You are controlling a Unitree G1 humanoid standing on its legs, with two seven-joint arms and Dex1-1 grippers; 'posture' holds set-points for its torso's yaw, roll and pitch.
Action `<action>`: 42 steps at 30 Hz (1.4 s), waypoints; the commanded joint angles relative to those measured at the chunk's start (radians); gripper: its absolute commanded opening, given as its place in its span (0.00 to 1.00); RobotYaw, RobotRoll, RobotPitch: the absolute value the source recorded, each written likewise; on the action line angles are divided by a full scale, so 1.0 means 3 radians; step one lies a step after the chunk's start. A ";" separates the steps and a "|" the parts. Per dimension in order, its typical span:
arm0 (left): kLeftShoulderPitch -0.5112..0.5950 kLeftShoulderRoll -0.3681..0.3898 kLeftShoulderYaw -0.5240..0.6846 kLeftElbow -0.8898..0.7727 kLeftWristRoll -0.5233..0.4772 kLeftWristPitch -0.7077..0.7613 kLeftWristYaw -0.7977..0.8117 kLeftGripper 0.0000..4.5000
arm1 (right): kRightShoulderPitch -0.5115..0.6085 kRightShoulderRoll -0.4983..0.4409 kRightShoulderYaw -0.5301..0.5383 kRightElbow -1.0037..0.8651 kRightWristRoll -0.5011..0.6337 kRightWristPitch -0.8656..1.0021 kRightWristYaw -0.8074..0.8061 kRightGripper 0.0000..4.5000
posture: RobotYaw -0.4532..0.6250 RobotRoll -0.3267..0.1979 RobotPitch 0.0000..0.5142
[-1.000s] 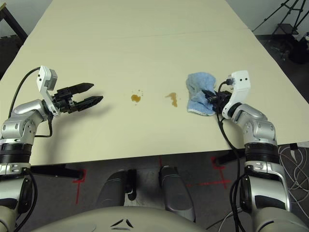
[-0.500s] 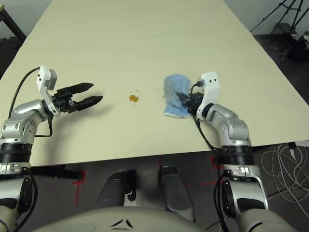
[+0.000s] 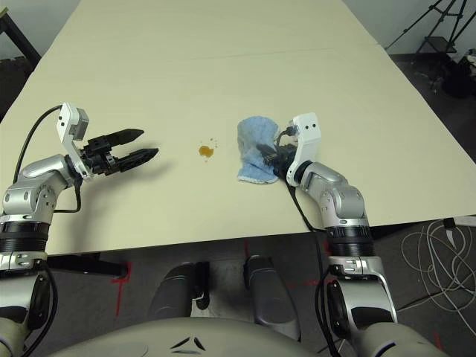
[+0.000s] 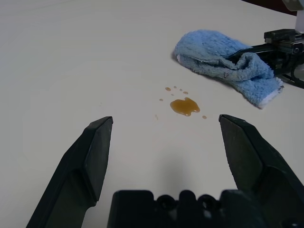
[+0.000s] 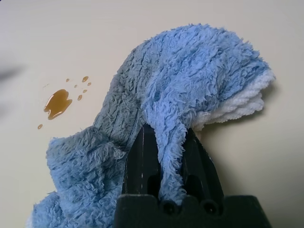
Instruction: Wipe the water off the table with a rag.
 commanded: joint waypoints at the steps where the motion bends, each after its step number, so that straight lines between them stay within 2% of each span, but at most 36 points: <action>1: 0.0039 -0.0013 -0.0025 -0.0020 0.0023 0.0017 0.0002 1.00 | -0.0057 -0.0060 -0.0061 0.0233 -0.0068 -0.0073 -0.0102 0.04 | 0.32 0.62 0.28; 21: 0.0042 -0.0005 -0.0019 -0.0001 0.0030 0.0007 -0.0002 1.00 | -0.0674 -0.0390 -0.0436 0.1012 -0.0043 -0.0604 -0.0361 0.04 | 0.33 0.62 0.27; 31: 0.0115 0.0124 -0.0006 -0.0002 0.0049 -0.0028 -0.0112 1.00 | -0.0391 0.0199 -0.0256 0.0353 0.0151 -0.0064 -0.0523 0.04 | 0.34 0.62 0.27; 42: 0.0201 0.0186 0.0009 -0.0095 -0.0008 0.0012 -0.0192 1.00 | -0.0220 0.0664 0.0073 0.0049 0.0164 0.0285 -0.0564 0.04 | 0.35 0.62 0.28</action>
